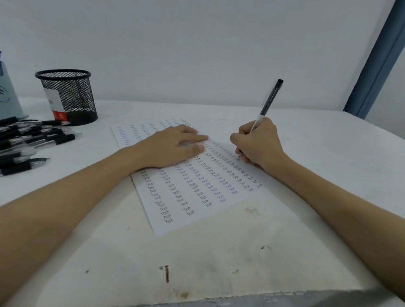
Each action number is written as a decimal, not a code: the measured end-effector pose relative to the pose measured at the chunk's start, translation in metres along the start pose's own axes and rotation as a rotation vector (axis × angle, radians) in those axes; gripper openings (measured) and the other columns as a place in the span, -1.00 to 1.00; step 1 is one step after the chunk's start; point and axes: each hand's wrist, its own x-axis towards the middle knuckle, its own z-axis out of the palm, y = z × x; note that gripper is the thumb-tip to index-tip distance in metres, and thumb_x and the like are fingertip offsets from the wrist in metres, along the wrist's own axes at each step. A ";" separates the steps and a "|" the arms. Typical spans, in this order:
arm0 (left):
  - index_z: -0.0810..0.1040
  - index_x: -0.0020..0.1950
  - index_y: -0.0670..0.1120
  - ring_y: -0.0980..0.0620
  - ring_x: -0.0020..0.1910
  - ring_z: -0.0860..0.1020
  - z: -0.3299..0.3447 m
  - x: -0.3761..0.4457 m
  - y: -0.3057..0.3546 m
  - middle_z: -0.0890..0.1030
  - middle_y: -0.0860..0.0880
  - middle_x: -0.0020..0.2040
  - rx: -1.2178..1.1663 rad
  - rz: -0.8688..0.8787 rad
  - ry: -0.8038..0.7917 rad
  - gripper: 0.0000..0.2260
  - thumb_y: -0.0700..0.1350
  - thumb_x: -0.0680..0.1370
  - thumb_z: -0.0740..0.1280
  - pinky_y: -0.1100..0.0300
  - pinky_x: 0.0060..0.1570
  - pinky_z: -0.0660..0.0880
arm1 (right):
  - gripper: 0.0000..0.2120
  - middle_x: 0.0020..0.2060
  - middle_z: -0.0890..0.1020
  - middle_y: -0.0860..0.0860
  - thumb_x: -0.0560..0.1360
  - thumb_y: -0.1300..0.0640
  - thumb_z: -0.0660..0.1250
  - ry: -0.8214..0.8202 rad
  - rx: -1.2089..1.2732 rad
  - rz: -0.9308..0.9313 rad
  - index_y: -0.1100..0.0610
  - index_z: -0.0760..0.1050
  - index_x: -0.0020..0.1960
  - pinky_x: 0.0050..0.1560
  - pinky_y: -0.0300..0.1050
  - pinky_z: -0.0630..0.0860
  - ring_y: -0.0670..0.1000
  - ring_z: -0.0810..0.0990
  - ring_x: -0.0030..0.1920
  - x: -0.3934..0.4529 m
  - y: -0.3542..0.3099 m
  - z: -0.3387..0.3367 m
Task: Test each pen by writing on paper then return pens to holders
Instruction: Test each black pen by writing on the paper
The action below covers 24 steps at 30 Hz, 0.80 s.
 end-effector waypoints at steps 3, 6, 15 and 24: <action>0.31 0.41 0.25 0.14 0.42 0.21 0.001 -0.001 -0.001 0.26 0.17 0.44 -0.004 -0.005 0.002 -0.60 0.23 0.57 0.09 0.18 0.33 0.14 | -0.64 -0.68 0.36 0.04 0.36 0.40 0.19 -0.006 -0.013 0.001 0.18 0.18 -0.54 -0.67 -0.40 0.17 -0.10 0.40 -0.69 0.000 0.001 0.000; 0.31 0.40 0.26 0.14 0.43 0.21 0.000 -0.001 0.000 0.26 0.17 0.44 -0.010 -0.002 0.008 -0.60 0.23 0.56 0.09 0.16 0.36 0.15 | -0.61 -0.72 0.31 -0.02 0.34 0.39 0.20 -0.012 -0.030 -0.009 0.13 0.14 -0.55 -0.65 -0.38 0.17 0.01 0.45 -0.60 0.001 0.002 0.001; 0.30 0.41 0.25 0.12 0.42 0.21 0.000 0.000 0.001 0.26 0.16 0.44 -0.003 -0.005 0.011 -0.60 0.21 0.57 0.10 0.20 0.31 0.14 | -0.61 -0.71 0.32 0.00 0.35 0.38 0.19 0.002 -0.062 -0.010 0.13 0.13 -0.55 -0.66 -0.38 0.16 0.03 0.39 -0.62 0.004 0.003 0.002; 0.31 0.40 0.25 0.12 0.41 0.23 0.001 0.001 -0.001 0.27 0.16 0.43 -0.007 0.000 0.016 -0.61 0.21 0.57 0.10 0.19 0.32 0.15 | -0.62 -0.54 0.37 0.11 0.36 0.39 0.19 0.015 -0.043 -0.002 0.14 0.15 -0.53 -0.66 -0.39 0.15 -0.09 0.30 -0.73 0.004 0.004 0.001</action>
